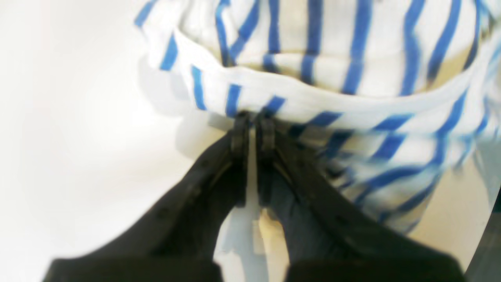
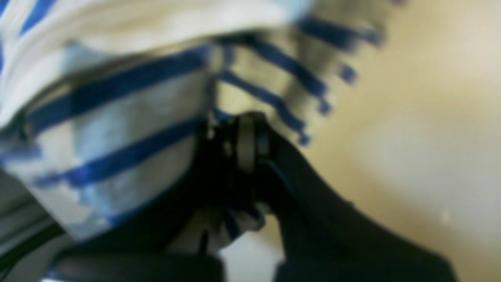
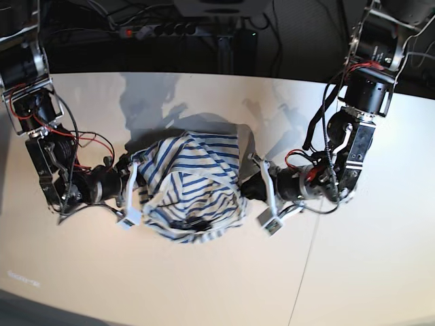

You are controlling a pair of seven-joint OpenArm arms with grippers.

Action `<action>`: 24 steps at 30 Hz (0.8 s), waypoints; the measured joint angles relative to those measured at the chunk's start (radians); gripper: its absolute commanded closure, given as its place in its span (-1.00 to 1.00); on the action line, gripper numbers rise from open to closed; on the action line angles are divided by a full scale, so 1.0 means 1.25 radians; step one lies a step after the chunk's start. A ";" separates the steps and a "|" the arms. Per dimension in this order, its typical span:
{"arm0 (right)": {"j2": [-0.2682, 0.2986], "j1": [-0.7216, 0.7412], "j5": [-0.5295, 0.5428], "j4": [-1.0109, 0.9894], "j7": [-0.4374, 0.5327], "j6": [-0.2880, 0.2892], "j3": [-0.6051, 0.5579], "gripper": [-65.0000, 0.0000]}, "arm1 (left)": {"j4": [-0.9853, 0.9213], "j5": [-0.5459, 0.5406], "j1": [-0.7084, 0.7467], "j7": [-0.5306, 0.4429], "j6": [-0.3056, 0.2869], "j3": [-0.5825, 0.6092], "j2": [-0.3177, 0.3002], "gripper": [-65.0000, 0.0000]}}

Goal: Fold the T-shirt properly
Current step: 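Press both grippers against the bundle sides to square it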

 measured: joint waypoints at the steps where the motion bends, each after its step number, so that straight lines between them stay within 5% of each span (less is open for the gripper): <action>1: 0.002 -0.026 0.001 0.028 0.000 0.000 0.013 1.00 | 0.000 -0.001 -0.003 -0.002 0.000 0.001 0.001 0.89; 7: 0.005 -0.146 0.001 0.138 -0.008 0.000 0.162 1.00 | 0.000 -0.012 -0.006 0.025 0.000 0.002 -0.022 0.89; 14: 0.012 -0.166 0.086 0.263 -0.049 0.001 0.348 1.00 | 0.094 -0.306 -0.020 0.186 0.000 -0.060 -0.111 0.94; 18: 0.016 -0.160 0.154 0.332 -0.079 0.004 0.335 1.00 | 0.235 -0.420 -0.024 0.255 0.001 -0.117 -0.111 0.94; 24: -0.022 -0.170 0.157 0.324 -0.098 0.004 0.212 1.00 | 0.278 -0.408 0.087 0.271 0.000 -0.046 -0.083 0.94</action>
